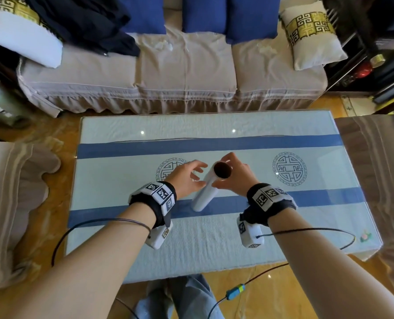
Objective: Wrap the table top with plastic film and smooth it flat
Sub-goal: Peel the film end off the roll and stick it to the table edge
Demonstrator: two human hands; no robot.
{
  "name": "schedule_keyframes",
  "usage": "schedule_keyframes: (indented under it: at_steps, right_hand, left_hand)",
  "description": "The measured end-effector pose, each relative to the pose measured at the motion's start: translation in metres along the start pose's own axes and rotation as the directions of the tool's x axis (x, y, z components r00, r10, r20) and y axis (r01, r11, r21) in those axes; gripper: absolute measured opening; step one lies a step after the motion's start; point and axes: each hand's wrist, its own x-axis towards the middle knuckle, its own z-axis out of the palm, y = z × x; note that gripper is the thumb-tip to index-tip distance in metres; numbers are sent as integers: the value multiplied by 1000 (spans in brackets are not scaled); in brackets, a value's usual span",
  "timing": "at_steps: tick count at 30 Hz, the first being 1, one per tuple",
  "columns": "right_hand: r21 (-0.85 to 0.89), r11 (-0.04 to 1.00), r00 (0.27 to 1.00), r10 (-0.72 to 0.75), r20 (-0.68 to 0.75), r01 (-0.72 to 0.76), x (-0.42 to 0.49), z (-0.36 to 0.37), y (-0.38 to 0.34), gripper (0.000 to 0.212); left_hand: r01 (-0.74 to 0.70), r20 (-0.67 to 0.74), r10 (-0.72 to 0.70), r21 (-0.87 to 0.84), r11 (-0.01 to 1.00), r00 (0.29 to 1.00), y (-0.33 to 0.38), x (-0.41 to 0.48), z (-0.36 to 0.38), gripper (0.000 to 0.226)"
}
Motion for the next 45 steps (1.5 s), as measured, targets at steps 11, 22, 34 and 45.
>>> schedule_keyframes:
  at_steps: [11,22,34,45]
  right_hand:
    - [137,988,995,66,71,-76,19,-29,-2,54]
    - [165,986,987,-29,161,2,40,-36,-9,53]
    - [466,871,956,15,291,-156,46,-31,-26,57]
    - [766,536,935,193,298,-355,59,23,-62,63]
  left_hand:
    - [-235,-155,333,447,863,930,27,16,-8,20]
    - [-126,-274,245,389,913,930,24,32,-25,4]
    - [182,35,-181,-337,924,983,4,33,-51,50]
    - [268,74,-262,-426,864,962,-41,27,-81,20]
